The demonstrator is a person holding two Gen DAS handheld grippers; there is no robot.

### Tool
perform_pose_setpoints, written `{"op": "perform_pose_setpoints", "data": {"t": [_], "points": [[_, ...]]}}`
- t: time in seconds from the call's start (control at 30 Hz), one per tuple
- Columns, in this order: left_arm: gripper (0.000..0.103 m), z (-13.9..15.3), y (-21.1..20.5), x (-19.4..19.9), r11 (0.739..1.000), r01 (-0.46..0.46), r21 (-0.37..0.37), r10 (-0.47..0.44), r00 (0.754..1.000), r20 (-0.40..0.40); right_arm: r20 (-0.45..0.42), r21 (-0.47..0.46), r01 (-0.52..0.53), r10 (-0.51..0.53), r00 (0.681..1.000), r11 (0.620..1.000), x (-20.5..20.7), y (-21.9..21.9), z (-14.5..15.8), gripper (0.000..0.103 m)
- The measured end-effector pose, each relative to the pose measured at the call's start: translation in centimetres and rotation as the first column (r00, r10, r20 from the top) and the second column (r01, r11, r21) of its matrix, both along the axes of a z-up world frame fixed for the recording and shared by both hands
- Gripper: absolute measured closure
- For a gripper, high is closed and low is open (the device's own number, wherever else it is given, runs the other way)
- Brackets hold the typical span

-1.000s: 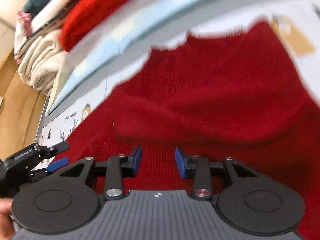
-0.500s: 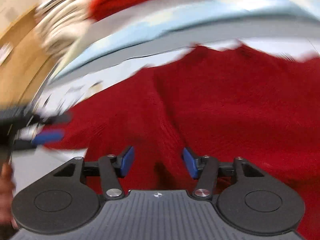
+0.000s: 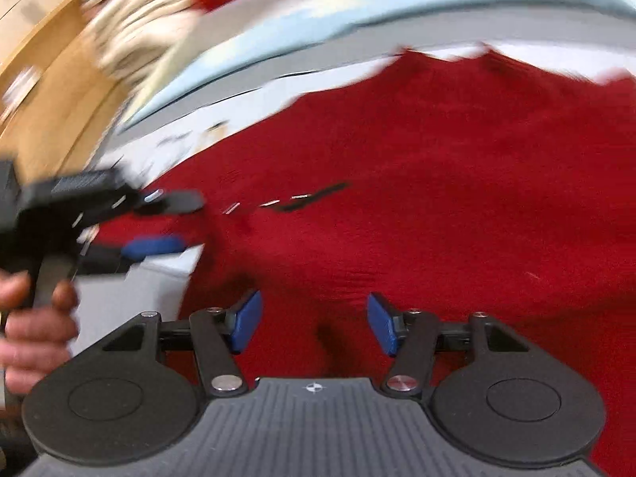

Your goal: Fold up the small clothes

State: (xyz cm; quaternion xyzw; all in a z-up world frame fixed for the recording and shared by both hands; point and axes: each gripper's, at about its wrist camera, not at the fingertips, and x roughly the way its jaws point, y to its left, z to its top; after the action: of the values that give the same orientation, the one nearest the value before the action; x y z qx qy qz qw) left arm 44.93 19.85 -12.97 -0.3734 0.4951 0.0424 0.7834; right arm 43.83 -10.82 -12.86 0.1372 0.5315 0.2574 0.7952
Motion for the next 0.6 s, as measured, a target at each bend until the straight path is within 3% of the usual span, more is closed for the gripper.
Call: {"op": "perform_pose_setpoints", "data": {"t": [0.1,0.17,0.3,0.37,0.4,0.43,0.53,0.6], "points": [[0.036,0.1,0.4,0.1,0.995,-0.001,-0.099,0.001,1.0,0.008,-0.056,-0.028,0.143,-0.145,0.988,0.989,0.5,-3.6,-0.4,0.042],[0.034,0.1,0.1,0.5,0.991,0.045,-0.124,-0.043,0.999,0.014,-0.094,-0.03,0.237,-0.239,0.967,0.971,0.9,-6.0,-0.8,0.042],[0.041,-1.0,-0.5,0.8,0.998,0.06,-0.028,-0.062,0.996,-0.066,-0.128,-0.084,0.399,-0.407,0.904,0.913,1.3,-10.6,-1.8,0.042],[0.07,-1.3,-1.2,1.0,0.995,0.09,0.042,-0.087,0.993,-0.084,-0.147,-0.103,0.484,-0.495,0.856,0.869,1.3,-12.8,-2.5,0.042],[0.079,-1.2,-1.6,1.1,0.99,0.114,0.082,-0.107,0.991,-0.085,-0.156,-0.104,0.511,-0.522,0.839,0.853,1.4,-13.6,-2.8,0.043],[0.09,-0.9,-2.2,1.3,0.98,0.144,0.139,-0.133,0.988,-0.081,-0.163,-0.102,0.534,-0.544,0.823,0.839,1.3,-14.2,-3.2,0.044],[0.092,0.6,-4.2,1.5,0.928,0.224,0.3,-0.226,0.974,-0.026,-0.188,-0.079,0.597,-0.6,0.778,0.798,1.5,-16.1,-3.5,0.051],[0.093,2.4,-5.7,1.2,0.878,0.245,0.411,-0.298,0.952,0.07,-0.19,-0.067,0.618,-0.618,0.763,0.784,1.7,-16.5,-3.4,0.058]]}}
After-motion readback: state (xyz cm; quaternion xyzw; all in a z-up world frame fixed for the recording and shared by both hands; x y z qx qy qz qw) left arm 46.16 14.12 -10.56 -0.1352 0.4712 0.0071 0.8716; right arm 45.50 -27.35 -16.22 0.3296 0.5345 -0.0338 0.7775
